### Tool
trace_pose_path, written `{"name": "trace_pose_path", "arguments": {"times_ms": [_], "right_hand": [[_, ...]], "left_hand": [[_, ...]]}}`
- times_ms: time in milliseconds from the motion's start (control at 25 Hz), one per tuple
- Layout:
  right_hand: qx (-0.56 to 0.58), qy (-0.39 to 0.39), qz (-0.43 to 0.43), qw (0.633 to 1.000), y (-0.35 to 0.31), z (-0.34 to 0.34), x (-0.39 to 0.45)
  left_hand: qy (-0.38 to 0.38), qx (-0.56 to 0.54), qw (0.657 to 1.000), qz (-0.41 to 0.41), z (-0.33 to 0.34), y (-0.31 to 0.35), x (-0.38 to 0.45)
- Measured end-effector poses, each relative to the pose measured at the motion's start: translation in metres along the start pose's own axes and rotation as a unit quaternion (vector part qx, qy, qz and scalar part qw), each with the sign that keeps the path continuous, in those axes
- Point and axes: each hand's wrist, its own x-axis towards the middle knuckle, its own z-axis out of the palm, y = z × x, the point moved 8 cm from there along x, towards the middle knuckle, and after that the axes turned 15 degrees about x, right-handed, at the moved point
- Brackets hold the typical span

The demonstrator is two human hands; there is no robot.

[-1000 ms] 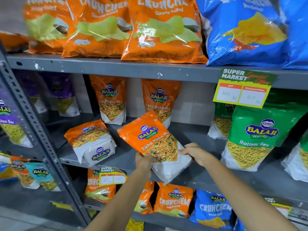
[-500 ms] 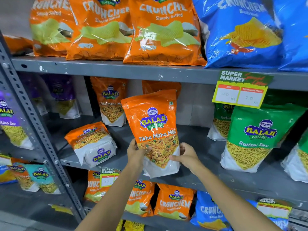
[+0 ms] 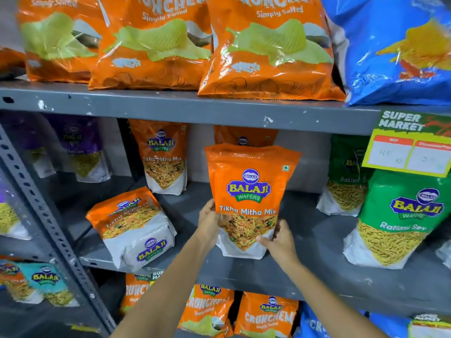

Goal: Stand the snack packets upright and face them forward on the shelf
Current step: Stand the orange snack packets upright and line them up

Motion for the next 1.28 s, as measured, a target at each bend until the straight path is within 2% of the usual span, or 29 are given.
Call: {"name": "trace_pose_path", "arguments": {"times_ms": [120,200,280,480,680,840,920,1040,1160,1200,1280], "right_hand": [[-0.032,0.023,-0.048,0.998,-0.010,-0.001,-0.011],[-0.078,0.090,-0.158,0.980,-0.033,-0.009,-0.026],[-0.115,0.116,-0.267,0.950,-0.059,-0.008,-0.042],[-0.127,0.021,-0.343,0.930,-0.084,0.035,-0.065],[-0.117,-0.033,-0.356,0.926,-0.092,0.079,-0.077],[-0.108,-0.090,-0.344,0.928,-0.093,0.125,-0.077],[-0.109,-0.120,-0.341,0.926,-0.094,0.153,-0.072],[-0.134,-0.148,-0.305,0.931,-0.085,0.195,-0.057],[-0.177,-0.165,-0.181,0.953,-0.059,0.237,-0.033],[-0.182,-0.172,-0.120,0.961,-0.049,0.249,-0.024],[-0.134,-0.173,0.020,0.976,-0.030,0.267,-0.012]], "left_hand": [[0.005,-0.013,1.000,-0.013,0.000,0.000,-0.005],[0.032,-0.024,0.999,-0.016,-0.007,0.006,-0.011],[0.073,-0.025,0.997,-0.012,-0.022,0.015,-0.018],[0.184,0.019,0.983,0.014,-0.082,0.031,-0.041],[0.254,0.054,0.965,0.038,-0.147,0.036,-0.061],[0.291,0.087,0.952,0.023,-0.194,0.026,-0.062],[0.319,0.115,0.941,-0.011,-0.221,0.018,-0.058],[0.332,0.234,0.910,-0.087,-0.256,0.009,-0.046],[0.245,0.375,0.877,-0.176,-0.277,-0.003,-0.030],[0.224,0.361,0.883,-0.198,-0.285,-0.011,-0.026],[0.169,0.226,0.934,-0.220,-0.288,-0.027,-0.019]]}}
